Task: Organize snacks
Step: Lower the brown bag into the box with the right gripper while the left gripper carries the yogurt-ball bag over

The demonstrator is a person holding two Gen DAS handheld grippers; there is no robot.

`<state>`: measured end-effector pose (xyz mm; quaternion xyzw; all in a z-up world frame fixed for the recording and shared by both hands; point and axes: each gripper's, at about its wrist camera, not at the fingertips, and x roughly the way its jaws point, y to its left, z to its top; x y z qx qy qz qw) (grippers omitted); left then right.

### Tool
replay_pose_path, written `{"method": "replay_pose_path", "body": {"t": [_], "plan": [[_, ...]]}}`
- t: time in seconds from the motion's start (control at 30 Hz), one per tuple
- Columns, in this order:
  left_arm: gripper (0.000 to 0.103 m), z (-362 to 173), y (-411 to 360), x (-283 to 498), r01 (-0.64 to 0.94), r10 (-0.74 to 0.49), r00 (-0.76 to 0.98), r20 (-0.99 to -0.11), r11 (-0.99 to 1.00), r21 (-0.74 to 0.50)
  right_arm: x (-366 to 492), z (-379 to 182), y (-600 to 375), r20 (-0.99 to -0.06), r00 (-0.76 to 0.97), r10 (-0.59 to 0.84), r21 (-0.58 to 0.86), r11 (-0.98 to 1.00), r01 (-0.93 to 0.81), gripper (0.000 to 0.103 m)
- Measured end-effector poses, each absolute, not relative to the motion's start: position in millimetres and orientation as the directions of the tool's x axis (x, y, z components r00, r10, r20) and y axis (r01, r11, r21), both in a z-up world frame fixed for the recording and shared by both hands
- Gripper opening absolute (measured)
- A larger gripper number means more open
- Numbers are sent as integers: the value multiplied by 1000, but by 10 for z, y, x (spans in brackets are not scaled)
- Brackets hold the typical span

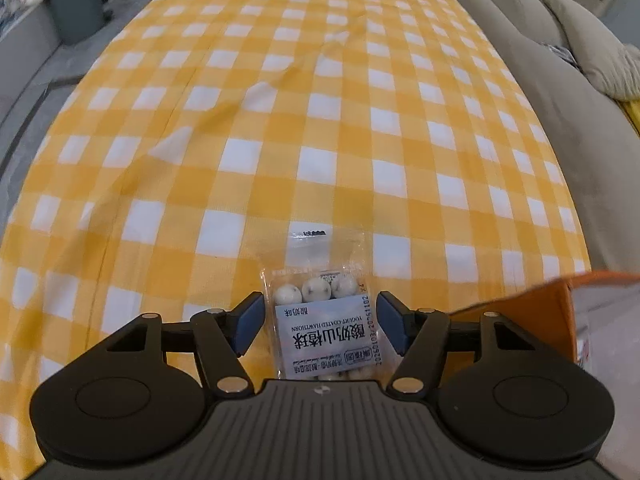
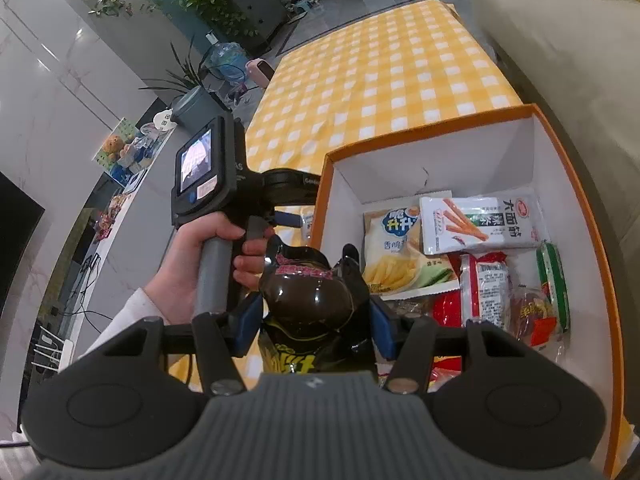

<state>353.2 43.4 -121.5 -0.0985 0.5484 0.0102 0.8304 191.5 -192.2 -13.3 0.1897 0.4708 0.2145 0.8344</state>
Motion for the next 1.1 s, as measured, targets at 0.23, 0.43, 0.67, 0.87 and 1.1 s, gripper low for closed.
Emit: {"method": "replay_pose_path", "body": {"t": [0.23, 0.43, 0.67, 0.87, 1.1], "plan": [[84, -1301, 263, 3498, -88, 16, 437, -899, 996, -25, 1930, -151, -1880, -717, 461, 523, 506, 845, -171, 55], [71, -1286, 96, 3349, -41, 82, 471, -878, 997, 71, 1912, -111, -1843, -728, 473, 497, 480, 861, -167, 55], [68, -1199, 67, 3149, -22, 93, 459, -884, 995, 93, 1861, -38, -1912, -720, 503, 478, 462, 871, -167, 55], [67, -989, 95, 2903, -30, 60, 483, -873, 998, 52, 1803, 80, -2021, -706, 542, 455, 454, 879, -147, 55], [67, -634, 127, 2562, -37, 25, 539, -842, 999, 6, 1672, 256, -2083, -681, 586, 438, 435, 887, -157, 55]]}}
